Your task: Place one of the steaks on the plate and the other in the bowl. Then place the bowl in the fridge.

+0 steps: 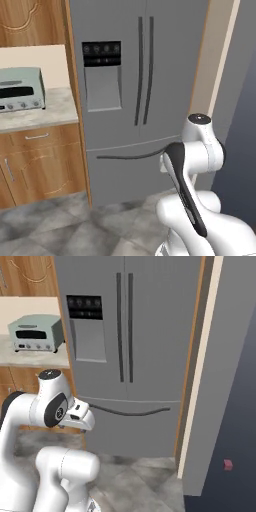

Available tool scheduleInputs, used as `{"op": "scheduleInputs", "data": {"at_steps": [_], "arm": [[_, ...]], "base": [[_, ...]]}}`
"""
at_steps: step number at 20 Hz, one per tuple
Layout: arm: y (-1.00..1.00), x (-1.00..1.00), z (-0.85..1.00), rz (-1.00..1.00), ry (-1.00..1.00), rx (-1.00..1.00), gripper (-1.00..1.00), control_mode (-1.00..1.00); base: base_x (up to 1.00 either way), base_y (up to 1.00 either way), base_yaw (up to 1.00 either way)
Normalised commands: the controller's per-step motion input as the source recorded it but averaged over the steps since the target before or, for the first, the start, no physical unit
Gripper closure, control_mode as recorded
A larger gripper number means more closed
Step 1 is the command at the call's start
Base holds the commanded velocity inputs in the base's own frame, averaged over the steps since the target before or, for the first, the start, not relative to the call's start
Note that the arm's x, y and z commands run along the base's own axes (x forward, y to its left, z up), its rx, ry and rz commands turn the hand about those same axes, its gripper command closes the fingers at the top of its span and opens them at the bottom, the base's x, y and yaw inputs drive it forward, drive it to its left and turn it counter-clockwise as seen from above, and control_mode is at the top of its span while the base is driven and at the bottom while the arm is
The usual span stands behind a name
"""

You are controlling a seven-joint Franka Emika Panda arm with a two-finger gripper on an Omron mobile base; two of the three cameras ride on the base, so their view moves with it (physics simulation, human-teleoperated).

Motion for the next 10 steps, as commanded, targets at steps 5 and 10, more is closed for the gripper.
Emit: {"op": "scheduleInputs", "data": {"at_steps": [5,10], "arm": [[0.0,0.0,0.0,0.0,0.0,0.0,-1.0,1.0],[0.0,0.0,0.0,0.0,0.0,0.0,-1.0,1.0]], "base": [[0.15,-0.51,0.13],[0.72,-0.18,-0.05]]}}
